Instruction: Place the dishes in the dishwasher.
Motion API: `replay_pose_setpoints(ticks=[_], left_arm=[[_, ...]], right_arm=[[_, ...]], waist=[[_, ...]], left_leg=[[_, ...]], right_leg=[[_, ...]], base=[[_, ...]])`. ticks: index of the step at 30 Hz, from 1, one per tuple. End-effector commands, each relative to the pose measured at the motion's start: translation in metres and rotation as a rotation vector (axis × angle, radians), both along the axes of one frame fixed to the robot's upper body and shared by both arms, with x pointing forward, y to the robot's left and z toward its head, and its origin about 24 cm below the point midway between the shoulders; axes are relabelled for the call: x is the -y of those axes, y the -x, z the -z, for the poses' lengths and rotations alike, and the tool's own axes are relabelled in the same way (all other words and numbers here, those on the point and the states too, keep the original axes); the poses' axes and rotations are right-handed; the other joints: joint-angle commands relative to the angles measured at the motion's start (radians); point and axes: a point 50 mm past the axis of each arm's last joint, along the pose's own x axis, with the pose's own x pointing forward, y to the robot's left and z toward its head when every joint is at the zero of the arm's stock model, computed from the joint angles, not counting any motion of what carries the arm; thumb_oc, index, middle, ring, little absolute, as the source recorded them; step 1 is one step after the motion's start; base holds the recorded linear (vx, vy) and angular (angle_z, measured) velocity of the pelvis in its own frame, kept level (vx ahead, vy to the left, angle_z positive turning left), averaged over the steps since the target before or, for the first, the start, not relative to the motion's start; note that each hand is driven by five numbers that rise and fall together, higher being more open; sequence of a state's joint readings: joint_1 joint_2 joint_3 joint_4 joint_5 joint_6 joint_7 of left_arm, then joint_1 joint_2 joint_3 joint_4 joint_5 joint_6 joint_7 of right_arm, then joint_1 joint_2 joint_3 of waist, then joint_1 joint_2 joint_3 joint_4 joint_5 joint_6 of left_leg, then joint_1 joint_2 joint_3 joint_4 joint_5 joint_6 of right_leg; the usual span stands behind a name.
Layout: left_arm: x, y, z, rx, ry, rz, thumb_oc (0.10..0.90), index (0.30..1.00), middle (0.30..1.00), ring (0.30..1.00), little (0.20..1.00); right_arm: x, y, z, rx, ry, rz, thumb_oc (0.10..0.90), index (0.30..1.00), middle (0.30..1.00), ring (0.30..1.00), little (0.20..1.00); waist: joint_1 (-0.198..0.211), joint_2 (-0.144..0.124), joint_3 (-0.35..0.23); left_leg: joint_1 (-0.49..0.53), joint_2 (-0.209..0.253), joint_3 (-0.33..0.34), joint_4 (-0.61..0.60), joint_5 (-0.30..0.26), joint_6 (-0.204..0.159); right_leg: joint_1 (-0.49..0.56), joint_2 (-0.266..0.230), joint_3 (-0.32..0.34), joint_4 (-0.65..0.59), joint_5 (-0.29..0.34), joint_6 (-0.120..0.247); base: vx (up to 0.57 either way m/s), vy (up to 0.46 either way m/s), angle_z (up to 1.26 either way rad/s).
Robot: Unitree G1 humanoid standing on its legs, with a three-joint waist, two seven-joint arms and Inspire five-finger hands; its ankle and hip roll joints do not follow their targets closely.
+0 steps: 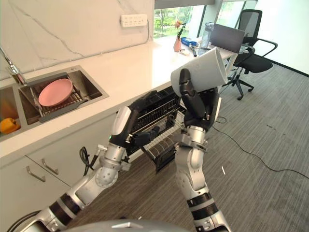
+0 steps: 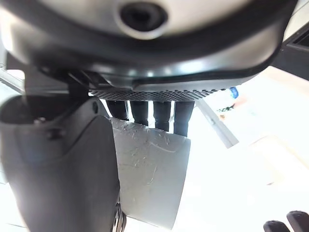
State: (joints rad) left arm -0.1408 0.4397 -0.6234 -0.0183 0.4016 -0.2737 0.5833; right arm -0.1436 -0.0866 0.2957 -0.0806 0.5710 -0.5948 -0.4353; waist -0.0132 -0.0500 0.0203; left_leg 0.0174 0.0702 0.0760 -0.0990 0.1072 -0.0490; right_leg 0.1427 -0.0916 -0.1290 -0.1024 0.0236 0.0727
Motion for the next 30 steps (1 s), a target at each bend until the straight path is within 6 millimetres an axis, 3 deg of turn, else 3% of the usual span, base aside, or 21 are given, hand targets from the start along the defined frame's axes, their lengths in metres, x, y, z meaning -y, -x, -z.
replay_pose_setpoints(ticks=[1,6,7,12,15,18,22,27,30], left_arm=[[0.012,-0.007,-0.031,0.139,0.077,0.069,0.800,0.900,0.900,0.900,0.900],[-0.001,-0.006,-0.020,0.088,0.052,0.025,0.800,0.900,0.900,0.900,0.900],[-0.015,-0.002,-0.010,0.034,0.034,-0.011,0.800,0.900,0.900,0.900,0.900],[-0.045,0.008,0.011,-0.080,-0.004,-0.104,0.800,0.900,0.900,0.900,0.900],[-0.053,0.012,0.021,-0.120,-0.009,-0.145,0.800,0.900,0.900,0.900,0.900],[-0.071,0.023,0.035,-0.195,-0.039,-0.199,0.800,0.900,0.900,0.900,0.900],[-0.078,0.028,0.042,-0.232,-0.061,-0.210,0.800,0.900,0.900,0.900,0.900],[-0.086,0.030,0.051,-0.306,-0.075,-0.208,0.800,0.900,0.900,0.900,0.900],[-0.090,0.032,0.057,-0.350,-0.040,-0.229,0.800,0.900,0.900,0.900,0.900]], right_arm=[[0.004,-0.003,-0.063,0.327,0.052,0.011,0.400,0.300,0.300,0.300,0.300],[0.019,-0.014,-0.055,0.246,0.172,0.035,0.400,0.300,0.300,0.300,0.300],[0.033,-0.027,-0.047,0.139,0.243,0.061,0.400,0.300,0.300,0.300,0.300],[0.066,-0.057,-0.032,-0.092,0.518,0.159,0.400,0.300,0.300,0.300,0.300],[0.075,-0.067,-0.032,-0.150,0.595,0.194,0.400,0.300,0.300,0.300,0.300],[0.101,-0.091,-0.032,-0.294,0.772,0.244,0.400,0.300,0.300,0.300,0.300],[0.110,-0.102,-0.035,-0.359,0.864,0.257,0.400,0.300,0.300,0.300,0.300],[0.124,-0.131,-0.051,-0.487,1.111,0.269,0.400,0.300,0.300,0.300,0.300],[0.137,-0.137,-0.045,-0.598,1.214,0.257,0.400,0.300,0.300,0.300,0.300]], waist=[[0.017,0.030,-0.030],[0.023,0.025,-0.027],[0.030,0.017,-0.024],[0.049,0.002,-0.012],[0.057,-0.003,-0.005],[0.085,-0.015,0.012],[0.097,-0.020,0.021],[0.146,-0.019,0.094],[0.170,-0.011,0.126]], left_leg=[[0.102,0.025,0.021,0.012,-0.115,-0.048],[0.097,0.024,0.017,0.012,-0.112,-0.049],[0.092,0.022,0.012,0.012,-0.111,-0.049],[0.074,0.020,-0.005,0.012,-0.105,-0.051],[0.066,0.019,-0.012,0.012,-0.101,-0.052],[0.041,0.016,-0.040,0.012,-0.090,-0.055],[0.025,0.015,-0.053,0.012,-0.082,-0.059],[-0.076,0.010,-0.106,0.012,-0.034,-0.070],[-0.116,0.004,-0.139,0.012,-0.013,-0.077]], right_leg=[[0.017,-0.016,-0.055,0.015,-0.048,0.050],[0.016,-0.016,-0.060,0.015,-0.047,0.050],[0.015,-0.016,-0.067,0.015,-0.043,0.051],[0.007,-0.017,-0.083,0.015,-0.038,0.050],[0.004,-0.017,-0.088,0.015,-0.037,0.049],[-0.005,-0.015,-0.113,0.015,-0.036,0.049],[-0.009,-0.016,-0.129,0.015,-0.037,0.048],[-0.079,-0.018,-0.167,0.017,-0.018,0.047],[-0.097,-0.023,-0.201,0.017,-0.010,0.047]], base=[[0.00,0.000,0.00],[0.00,0.000,0.00],[-0.02,0.003,0.04],[-0.01,0.009,0.13],[-0.01,0.006,0.12],[-0.01,0.005,0.17],[-0.01,-0.001,0.21],[-0.14,0.001,0.25],[-0.06,0.007,0.35]])
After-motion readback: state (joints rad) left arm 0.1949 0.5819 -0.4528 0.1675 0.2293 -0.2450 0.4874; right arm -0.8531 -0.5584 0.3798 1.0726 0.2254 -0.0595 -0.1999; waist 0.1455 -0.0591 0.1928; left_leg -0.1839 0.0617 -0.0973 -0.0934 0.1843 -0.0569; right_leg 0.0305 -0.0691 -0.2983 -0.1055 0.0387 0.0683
